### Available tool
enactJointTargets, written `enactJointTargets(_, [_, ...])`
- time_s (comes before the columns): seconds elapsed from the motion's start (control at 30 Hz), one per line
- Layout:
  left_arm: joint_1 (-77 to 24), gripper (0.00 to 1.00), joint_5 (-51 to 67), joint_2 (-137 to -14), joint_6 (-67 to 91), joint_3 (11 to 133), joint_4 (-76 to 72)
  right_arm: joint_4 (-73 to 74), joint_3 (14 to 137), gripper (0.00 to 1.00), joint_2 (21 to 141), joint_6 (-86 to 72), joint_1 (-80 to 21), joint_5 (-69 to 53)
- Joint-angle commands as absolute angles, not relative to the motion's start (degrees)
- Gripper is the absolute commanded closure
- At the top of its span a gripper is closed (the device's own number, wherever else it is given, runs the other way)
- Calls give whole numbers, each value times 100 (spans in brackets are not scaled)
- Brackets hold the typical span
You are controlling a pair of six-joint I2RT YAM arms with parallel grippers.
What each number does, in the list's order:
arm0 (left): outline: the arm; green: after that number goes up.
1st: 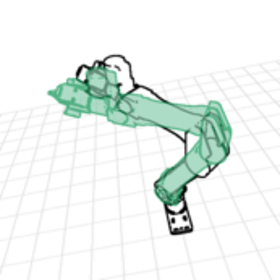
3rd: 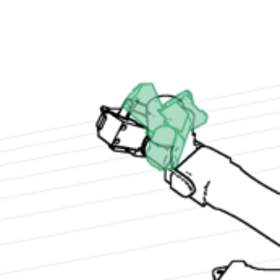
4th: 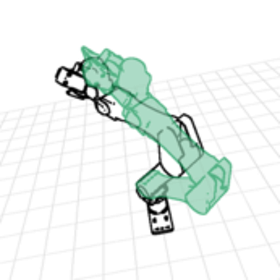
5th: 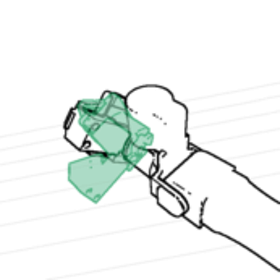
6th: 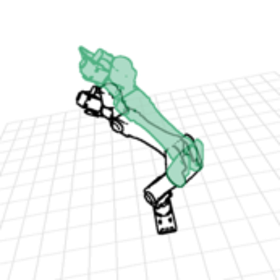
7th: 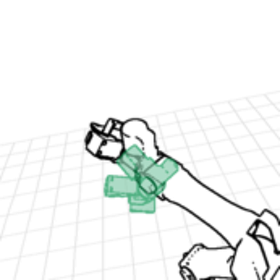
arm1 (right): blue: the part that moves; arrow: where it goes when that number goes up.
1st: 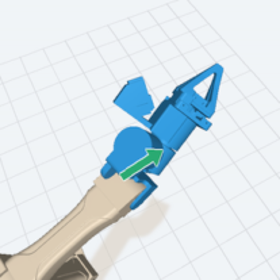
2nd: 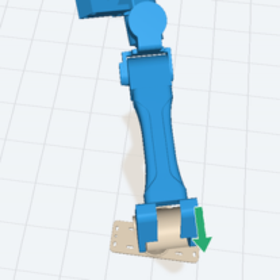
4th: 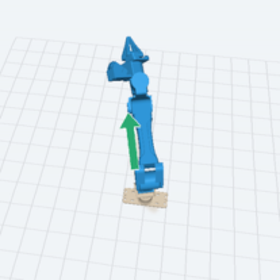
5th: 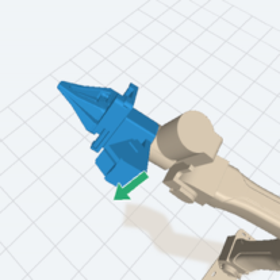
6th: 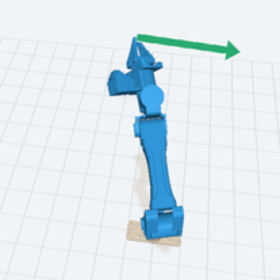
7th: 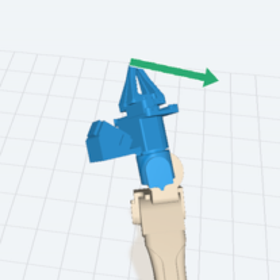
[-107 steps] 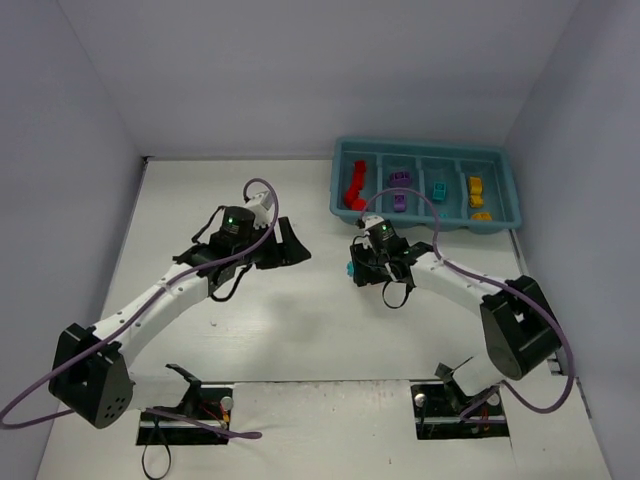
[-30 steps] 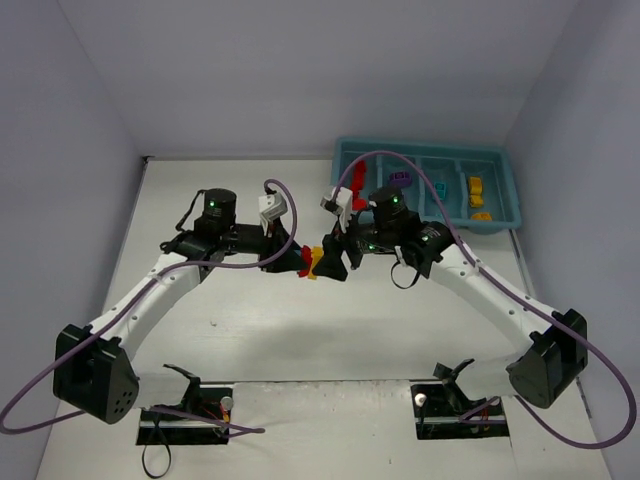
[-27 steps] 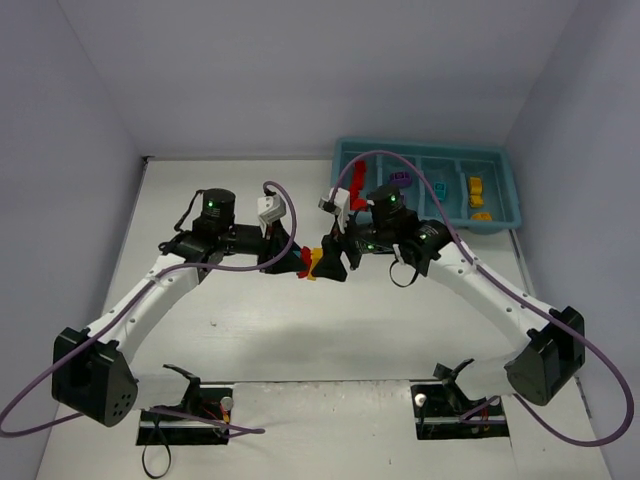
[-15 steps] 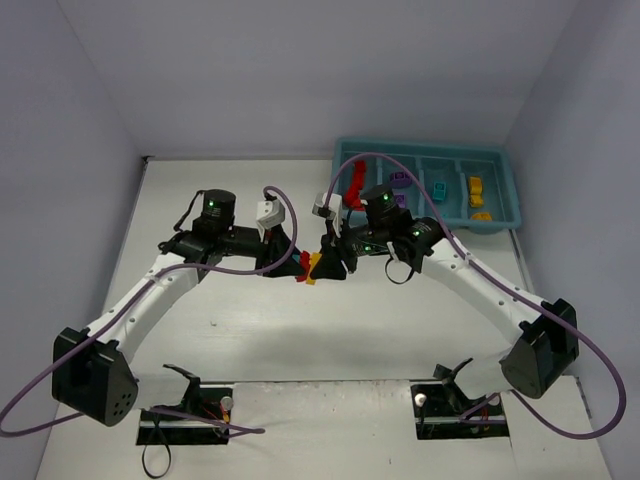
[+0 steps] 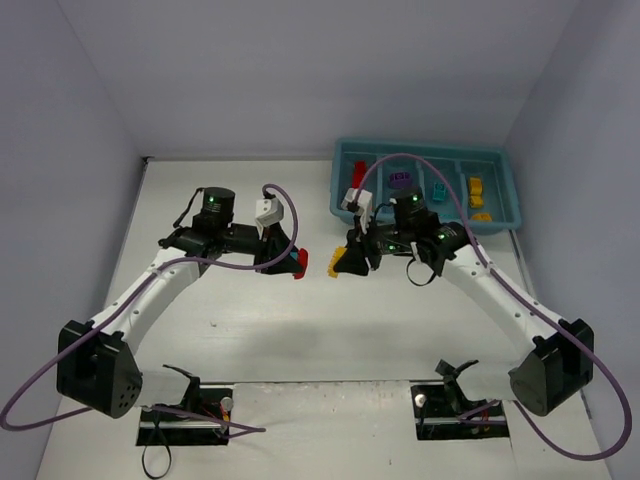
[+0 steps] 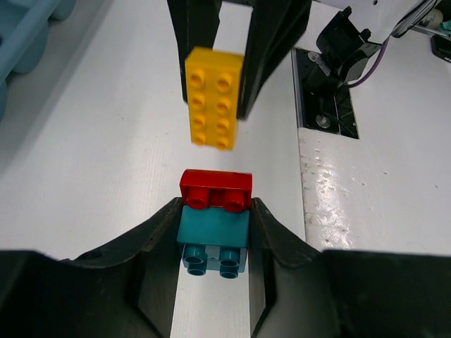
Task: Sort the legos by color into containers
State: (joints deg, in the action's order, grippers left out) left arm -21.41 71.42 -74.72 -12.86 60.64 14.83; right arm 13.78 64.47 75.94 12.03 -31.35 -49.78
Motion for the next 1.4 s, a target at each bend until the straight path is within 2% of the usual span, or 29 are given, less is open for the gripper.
enactJointTargets(0.0, [-2083, 87, 7497, -7549, -1538, 6398, 1397, 1301, 6311, 100, 7163, 1151, -2769, -4756])
enactJointTargets(0.03, [-2083, 87, 7497, -7576, -1538, 6416, 1397, 1292, 6302, 100, 7128, 1108, -2673, -4616])
enactJointTargets(0.13, [-2074, 87, 7427, -7611, -1232, 6416, 1179, 1231, 6433, 100, 7198, 792, -2234, -3186])
enactJointTargets(0.17, [-2083, 87, 7348, -7611, -1117, 6399, 1091, 1109, 6486, 100, 7233, 600, -1954, -2051])
enactJointTargets(0.3, [-2083, 87, 6822, -7497, -432, 6171, 441, 581, 6802, 100, 7654, -595, -960, 273])
enactJointTargets(0.4, [-2074, 87, 6488, -7278, 95, 5837, -332, 370, 7136, 100, 8137, -1457, -66, 1034])
enactJointTargets(0.57, [-2092, 87, 6240, -7102, 570, 5555, -817, 185, 8144, 100, 9393, -1512, 694, 1774])
enactJointTargets(0.7, [-2092, 87, 6135, -6953, 738, 5432, -1002, 123, 9049, 100, 10387, -1503, 1150, 1662])
enactJointTargets(0.77, [-2092, 87, 6065, -6917, 756, 5414, -1011, 123, 9378, 95, 10923, -1538, 1309, 1609])
enactJointTargets(0.8, [-2092, 87, 6047, -6900, 765, 5405, -1011, 132, 9700, 90, 11081, -1529, 1344, 1530])
enactJointTargets(0.83, [-2092, 87, 6047, -6908, 782, 5405, -1011, 141, 9868, 80, 11405, -1503, 1371, 1451])
enactJointTargets(0.9, [-2092, 86, 6091, -6934, 791, 5388, -1028, 228, 10315, 70, 11679, -1415, 1380, 1327])
enactJointTargets(0.93, [-2092, 86, 6082, -6943, 808, 5388, -1037, 263, 10440, 60, 11863, -1372, 1380, 1301])
enactJointTargets(1.03, [-2100, 86, 6073, -6943, 817, 5396, -1055, 378, 10748, 48, 11927, -1310, 1371, 1038])
enactJointTargets(1.17, [-2092, 86, 6108, -6943, 703, 5388, -1090, 378, 10582, 46, 11453, -1240, 1266, 196])
enactJointTargets(1.37, [-2092, 86, 6381, -7119, 571, 5554, -958, 186, 9617, 46, 10215, -976, 555, -2396])
